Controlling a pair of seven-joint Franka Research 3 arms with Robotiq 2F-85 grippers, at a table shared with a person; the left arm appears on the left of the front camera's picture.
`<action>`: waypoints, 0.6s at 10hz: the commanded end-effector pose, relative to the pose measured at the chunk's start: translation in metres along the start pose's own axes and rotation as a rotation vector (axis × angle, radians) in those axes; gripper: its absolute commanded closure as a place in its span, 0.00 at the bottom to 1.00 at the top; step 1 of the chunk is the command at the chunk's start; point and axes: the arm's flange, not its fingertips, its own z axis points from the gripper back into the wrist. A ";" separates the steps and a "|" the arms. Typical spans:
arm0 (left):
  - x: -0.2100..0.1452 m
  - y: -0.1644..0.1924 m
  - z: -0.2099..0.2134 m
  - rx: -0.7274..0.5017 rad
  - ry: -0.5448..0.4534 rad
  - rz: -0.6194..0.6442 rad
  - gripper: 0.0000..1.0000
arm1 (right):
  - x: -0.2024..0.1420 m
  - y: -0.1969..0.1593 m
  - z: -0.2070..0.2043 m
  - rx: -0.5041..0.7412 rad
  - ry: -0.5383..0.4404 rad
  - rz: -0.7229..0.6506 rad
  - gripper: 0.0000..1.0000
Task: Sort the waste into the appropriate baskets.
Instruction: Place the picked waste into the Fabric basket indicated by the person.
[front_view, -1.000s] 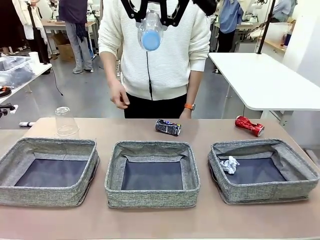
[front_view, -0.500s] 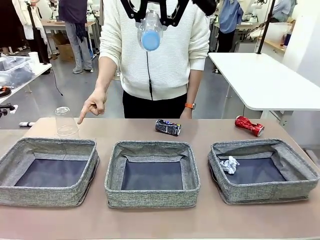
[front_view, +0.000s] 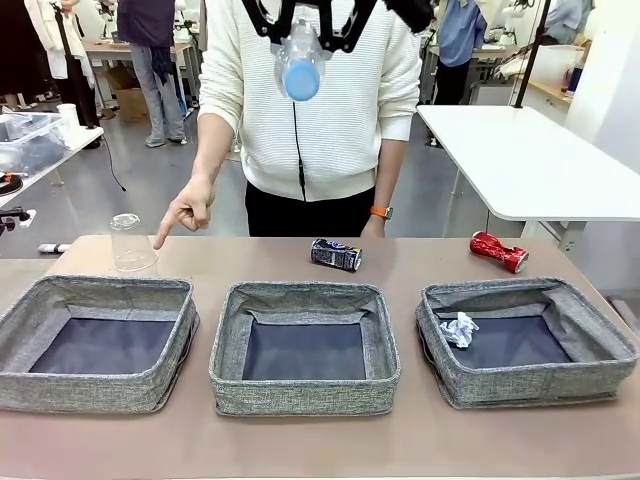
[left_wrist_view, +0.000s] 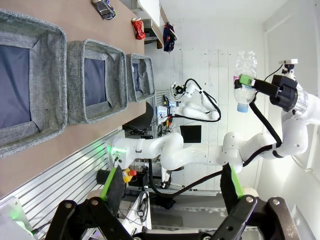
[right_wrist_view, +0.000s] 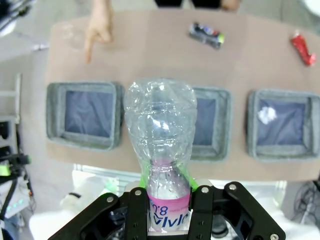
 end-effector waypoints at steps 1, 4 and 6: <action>-0.001 -0.004 -0.001 -0.022 -0.004 0.003 0.00 | 0.001 0.006 -0.059 0.136 0.025 0.252 0.78; -0.001 -0.004 -0.001 -0.022 -0.004 0.003 0.00 | -0.004 0.076 -0.184 0.259 0.079 0.652 0.78; -0.001 -0.004 -0.001 -0.022 -0.004 0.003 0.00 | -0.038 0.119 -0.234 0.356 0.274 0.938 0.78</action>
